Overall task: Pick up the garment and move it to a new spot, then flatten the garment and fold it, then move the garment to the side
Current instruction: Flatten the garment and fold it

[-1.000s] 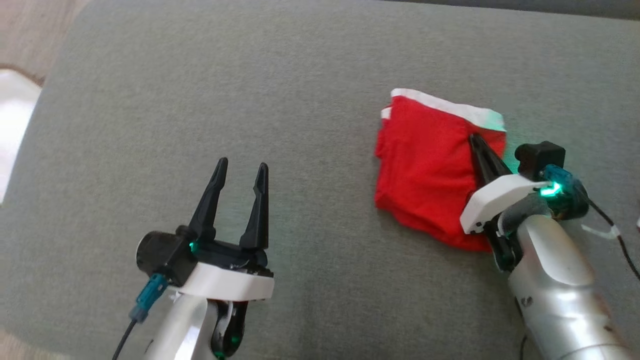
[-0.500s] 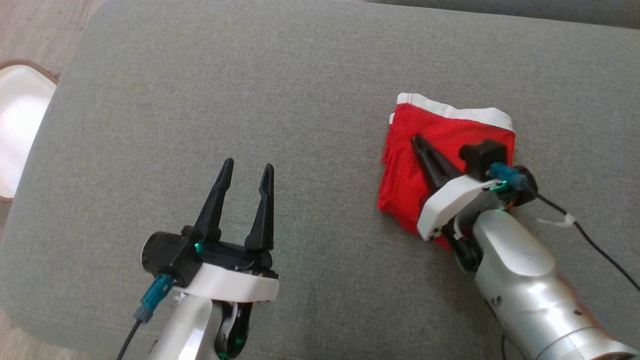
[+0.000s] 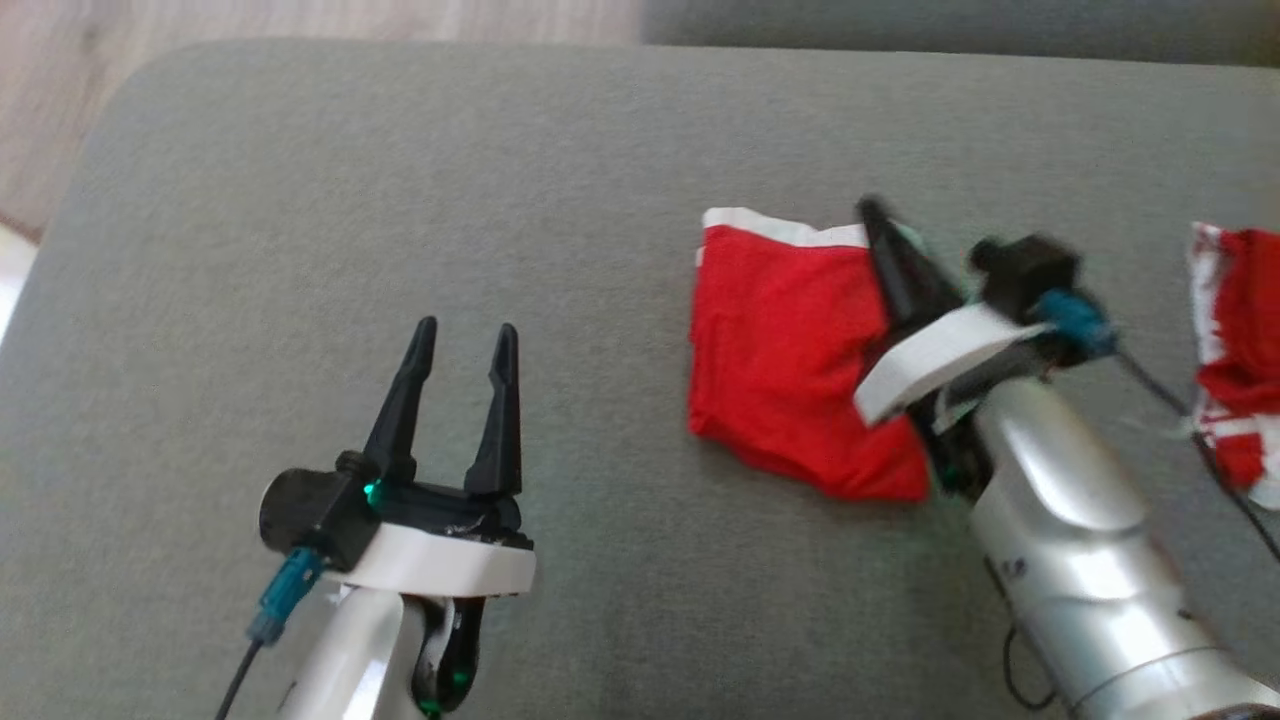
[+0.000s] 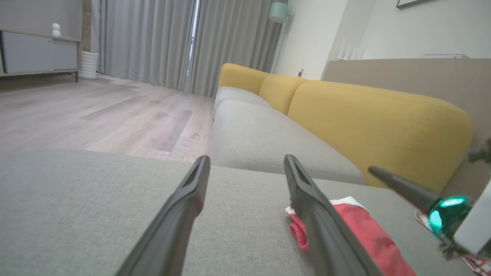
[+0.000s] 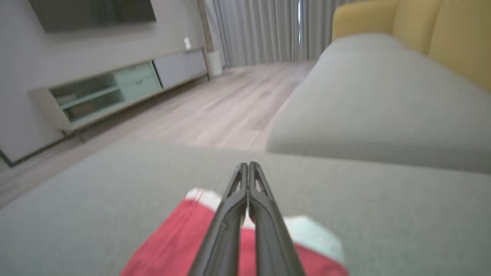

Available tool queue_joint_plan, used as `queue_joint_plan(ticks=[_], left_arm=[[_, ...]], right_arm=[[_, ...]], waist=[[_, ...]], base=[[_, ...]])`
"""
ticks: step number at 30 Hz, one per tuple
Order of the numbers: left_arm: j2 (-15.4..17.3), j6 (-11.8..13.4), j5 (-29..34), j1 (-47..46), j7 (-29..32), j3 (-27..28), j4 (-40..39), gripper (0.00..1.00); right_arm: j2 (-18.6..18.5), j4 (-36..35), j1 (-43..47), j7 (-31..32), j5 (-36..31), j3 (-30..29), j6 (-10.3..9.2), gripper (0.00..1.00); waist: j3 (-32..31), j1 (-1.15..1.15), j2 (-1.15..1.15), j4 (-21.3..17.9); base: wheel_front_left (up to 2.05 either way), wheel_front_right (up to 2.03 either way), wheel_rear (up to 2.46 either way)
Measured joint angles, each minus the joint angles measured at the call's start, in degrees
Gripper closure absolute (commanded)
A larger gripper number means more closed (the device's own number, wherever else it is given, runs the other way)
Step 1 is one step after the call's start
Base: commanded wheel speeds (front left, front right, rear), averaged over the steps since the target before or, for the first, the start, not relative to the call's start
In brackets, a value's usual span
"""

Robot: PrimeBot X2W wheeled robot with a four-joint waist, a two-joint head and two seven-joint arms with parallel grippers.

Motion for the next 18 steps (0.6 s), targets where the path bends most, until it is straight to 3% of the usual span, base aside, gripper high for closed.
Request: queue_joint_plan(ticks=[4, 5, 6, 7, 18], left_arm=[[0.0, 0.0, 0.1, 0.1, 0.0, 1.3, 0.1, 0.00], [0.0, 0.0, 0.1, 0.2, 0.0, 1.3, 0.2, 0.00], [0.0, 0.0, 0.1, 0.2, 0.0, 1.3, 0.2, 0.00], [0.0, 0.0, 0.1, 0.6, 0.0, 1.4, 0.2, 0.00], [0.0, 0.0, -0.1, 5.7, 0.0, 3.0, 1.1, 0.00]], right_arm=[[0.0, -8.8, 5.6, -0.2, -3.6, -8.4, 0.00, 1.00], [0.0, -10.4, 8.0, -0.2, -4.4, -9.9, 0.00, 0.95], [0.0, -10.4, 8.0, -0.2, -4.4, -9.9, 0.00, 0.43], [0.0, -13.0, 12.9, -0.2, -5.8, -12.3, 0.00, 0.00], [0.9, -23.7, 26.0, -0.2, -4.4, -15.6, 0.00, 0.00]], waist=[[-1.4, 0.00, 0.00, -2.9], [-1.8, 0.00, 0.00, -3.6], [-1.8, 0.00, 0.00, -3.6], [-2.6, 0.00, 0.00, -4.8], [-6.5, -0.01, 0.00, -9.5]], base=[[0.00, 0.00, 0.00], [0.00, 0.00, 0.00], [0.00, 0.00, 0.00], [0.00, 0.00, 0.00], [0.00, 0.00, 0.00]])
